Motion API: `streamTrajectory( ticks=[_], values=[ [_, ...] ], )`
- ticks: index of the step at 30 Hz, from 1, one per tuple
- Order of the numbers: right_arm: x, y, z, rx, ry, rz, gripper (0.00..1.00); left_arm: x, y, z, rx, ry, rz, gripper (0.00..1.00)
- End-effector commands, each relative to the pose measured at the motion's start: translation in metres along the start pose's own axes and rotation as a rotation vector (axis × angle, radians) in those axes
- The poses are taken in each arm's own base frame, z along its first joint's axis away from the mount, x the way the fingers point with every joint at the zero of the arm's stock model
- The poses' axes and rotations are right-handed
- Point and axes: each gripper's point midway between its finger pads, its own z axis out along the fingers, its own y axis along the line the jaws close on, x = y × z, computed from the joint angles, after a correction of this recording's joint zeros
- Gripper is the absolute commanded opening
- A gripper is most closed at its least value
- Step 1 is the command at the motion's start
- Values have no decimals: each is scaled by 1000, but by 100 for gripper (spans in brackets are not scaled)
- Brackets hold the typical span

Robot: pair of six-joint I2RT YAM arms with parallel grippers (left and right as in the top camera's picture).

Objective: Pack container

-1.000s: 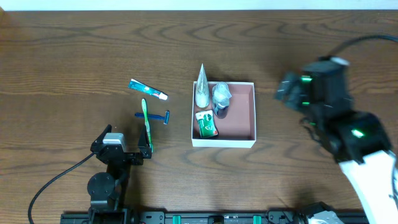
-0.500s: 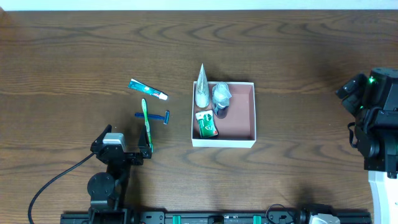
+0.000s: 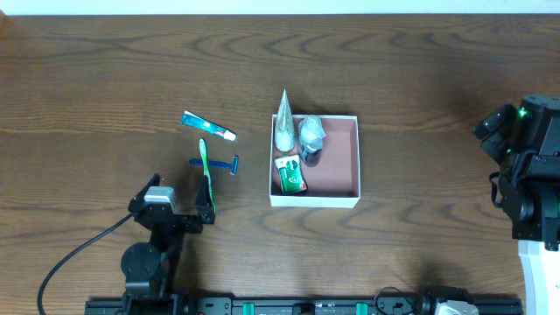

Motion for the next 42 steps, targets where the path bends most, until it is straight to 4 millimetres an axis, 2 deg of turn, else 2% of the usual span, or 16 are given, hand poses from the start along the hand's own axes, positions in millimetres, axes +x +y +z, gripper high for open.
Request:
streamTrajectory(
  ticks=[1,4,7,11,15,20,23,28,34,41,42],
  values=[
    [-5,-5,-1,20,-18,-4,99,-32,10,-10,-92,33,-46,98],
    [-5,-5,-1,20,-18,-4,99,-39,13,-10,-135,174,-102,98],
    [-5,-5,-1,20,-18,-4,99,-44,7,-1,-131,362,-123,98],
    [-5,-5,-1,20,-18,-4,99,-37,1,12,-124,606,-130,98],
    [-5,-5,-1,20,-18,-4,99,-14,2,30,-134,822,-150,98],
    [-5,-5,-1,20,-18,-4,99,38,10,48,-173,1022,-182,98],
    [-5,-5,-1,20,-18,-4,99,63,6,61,-141,1092,-212,98],
    [-5,-5,-1,20,-18,-4,99,89,-1,77,-92,1147,-255,98],
    [-5,-5,-1,20,-18,-4,99,113,4,74,-115,1223,-259,98],
    [-5,-5,-1,20,-18,-4,99,138,24,61,-225,1298,-198,100],
    [-5,-5,-1,20,-18,-4,99,140,26,61,-230,1303,-194,97]
  ],
)
